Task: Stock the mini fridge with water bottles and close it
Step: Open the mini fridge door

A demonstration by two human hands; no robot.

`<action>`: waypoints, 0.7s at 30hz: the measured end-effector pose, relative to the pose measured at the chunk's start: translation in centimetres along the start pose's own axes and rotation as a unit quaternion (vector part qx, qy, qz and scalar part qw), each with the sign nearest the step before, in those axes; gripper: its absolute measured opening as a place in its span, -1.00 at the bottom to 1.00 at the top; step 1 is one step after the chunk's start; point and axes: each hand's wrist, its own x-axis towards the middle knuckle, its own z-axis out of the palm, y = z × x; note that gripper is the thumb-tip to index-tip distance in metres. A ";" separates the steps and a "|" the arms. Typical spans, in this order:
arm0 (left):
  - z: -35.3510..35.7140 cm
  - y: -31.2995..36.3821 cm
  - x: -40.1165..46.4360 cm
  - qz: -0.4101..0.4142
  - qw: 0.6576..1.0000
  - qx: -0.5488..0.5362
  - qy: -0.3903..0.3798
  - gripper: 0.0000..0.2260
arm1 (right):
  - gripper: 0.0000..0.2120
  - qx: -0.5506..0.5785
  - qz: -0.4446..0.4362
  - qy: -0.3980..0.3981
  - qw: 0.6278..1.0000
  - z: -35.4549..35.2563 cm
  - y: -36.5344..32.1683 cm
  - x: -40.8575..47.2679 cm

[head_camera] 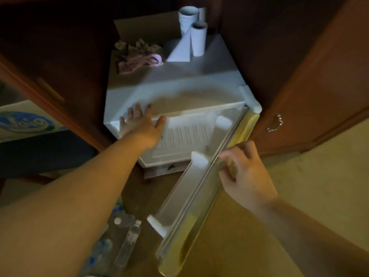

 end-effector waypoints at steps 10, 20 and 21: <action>2.2 8.6 -1.3 0.121 0.992 0.020 0.020 -0.33 | -0.26 -0.039 0.314 -0.092 0.944 -1.5 3.9 3.2; 2.9 9.3 -1.3 0.113 0.990 0.074 0.031 -0.31 | -0.47 -0.132 0.250 -0.127 0.951 -4.2 9.5 2.0; 3.1 9.2 -1.4 0.113 0.990 0.078 0.036 -0.30 | -0.47 -0.146 0.246 -0.134 0.949 -4.5 9.7 2.0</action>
